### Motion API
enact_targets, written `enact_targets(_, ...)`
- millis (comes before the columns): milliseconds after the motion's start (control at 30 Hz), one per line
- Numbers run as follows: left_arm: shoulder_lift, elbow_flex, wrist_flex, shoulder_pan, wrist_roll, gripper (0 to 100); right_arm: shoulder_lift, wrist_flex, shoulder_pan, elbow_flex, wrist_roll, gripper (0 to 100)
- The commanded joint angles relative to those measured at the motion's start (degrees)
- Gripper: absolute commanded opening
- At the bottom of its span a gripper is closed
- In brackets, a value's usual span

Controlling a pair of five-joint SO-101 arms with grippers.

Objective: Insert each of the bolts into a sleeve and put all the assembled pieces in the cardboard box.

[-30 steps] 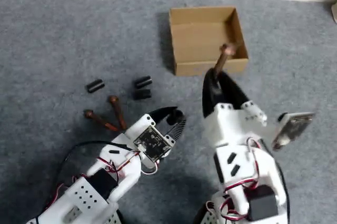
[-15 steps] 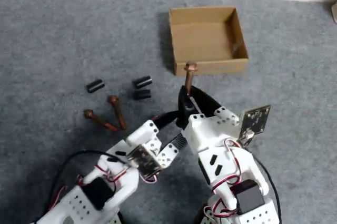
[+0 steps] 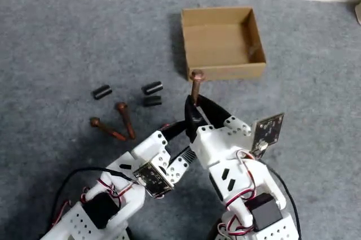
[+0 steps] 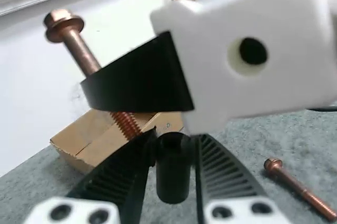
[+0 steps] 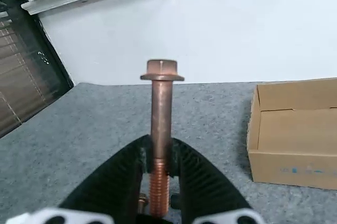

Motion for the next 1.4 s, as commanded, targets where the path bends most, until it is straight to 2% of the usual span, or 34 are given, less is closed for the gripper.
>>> enact_targets(0,-0.40,1.10,0.09,-4.00,0.09,0,-0.75,-2.07,-0.92,-1.01,0.79,0.4)
enact_targets(233,-0.31,1.10,-3.34,-7.52,10.11,0,-0.75,-2.07,-1.01,-1.01,0.79,0.4)
enact_targets(433,0.04,1.10,-3.34,-7.52,10.29,0,-0.75,-2.07,-0.92,-1.10,0.88,0.4)
enact_targets(600,0.22,1.19,-3.34,-7.52,10.29,0,-0.31,-2.15,-1.10,-4.70,5.01,0.4)
enact_targets(1367,0.22,1.19,-3.43,-9.36,10.20,0,-0.22,2.86,-2.15,-8.31,5.19,0.4)
